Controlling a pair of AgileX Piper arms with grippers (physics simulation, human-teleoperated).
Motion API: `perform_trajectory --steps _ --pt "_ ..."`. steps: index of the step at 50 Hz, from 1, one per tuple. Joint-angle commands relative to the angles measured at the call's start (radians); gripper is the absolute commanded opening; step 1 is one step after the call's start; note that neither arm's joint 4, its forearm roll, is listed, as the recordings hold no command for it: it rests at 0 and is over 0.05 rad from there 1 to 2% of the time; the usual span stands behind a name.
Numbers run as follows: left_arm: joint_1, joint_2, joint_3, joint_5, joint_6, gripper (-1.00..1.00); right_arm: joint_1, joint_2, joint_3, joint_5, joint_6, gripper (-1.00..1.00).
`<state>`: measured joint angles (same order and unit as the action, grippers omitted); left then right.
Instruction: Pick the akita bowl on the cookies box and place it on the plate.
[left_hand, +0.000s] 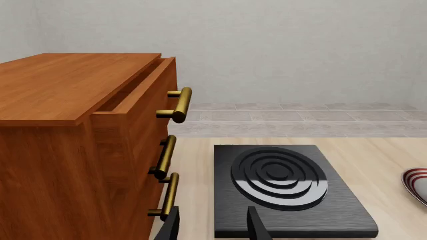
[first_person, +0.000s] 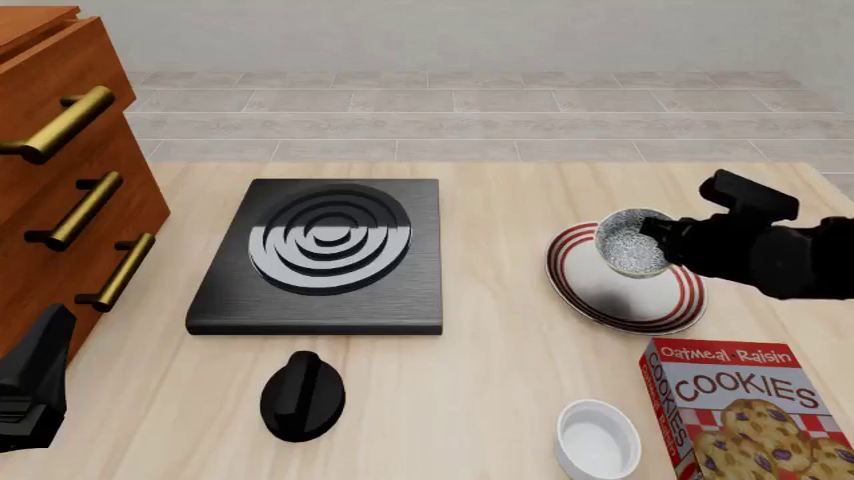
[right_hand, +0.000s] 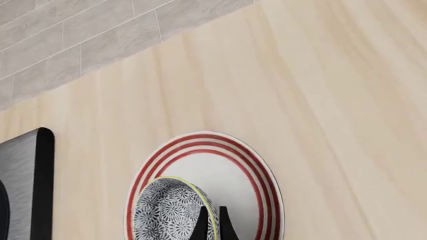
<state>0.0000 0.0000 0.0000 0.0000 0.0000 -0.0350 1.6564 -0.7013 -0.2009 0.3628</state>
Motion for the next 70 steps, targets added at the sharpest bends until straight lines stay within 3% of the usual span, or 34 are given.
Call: perform_trajectory --steps 1,70 --pt "0.0 0.0 0.0 0.0 0.0 1.0 -0.001 0.017 -0.019 0.0 -0.001 -1.0" --pt "0.0 0.0 0.0 0.0 0.0 1.0 -0.004 0.104 0.039 -0.136 0.088 -1.0"
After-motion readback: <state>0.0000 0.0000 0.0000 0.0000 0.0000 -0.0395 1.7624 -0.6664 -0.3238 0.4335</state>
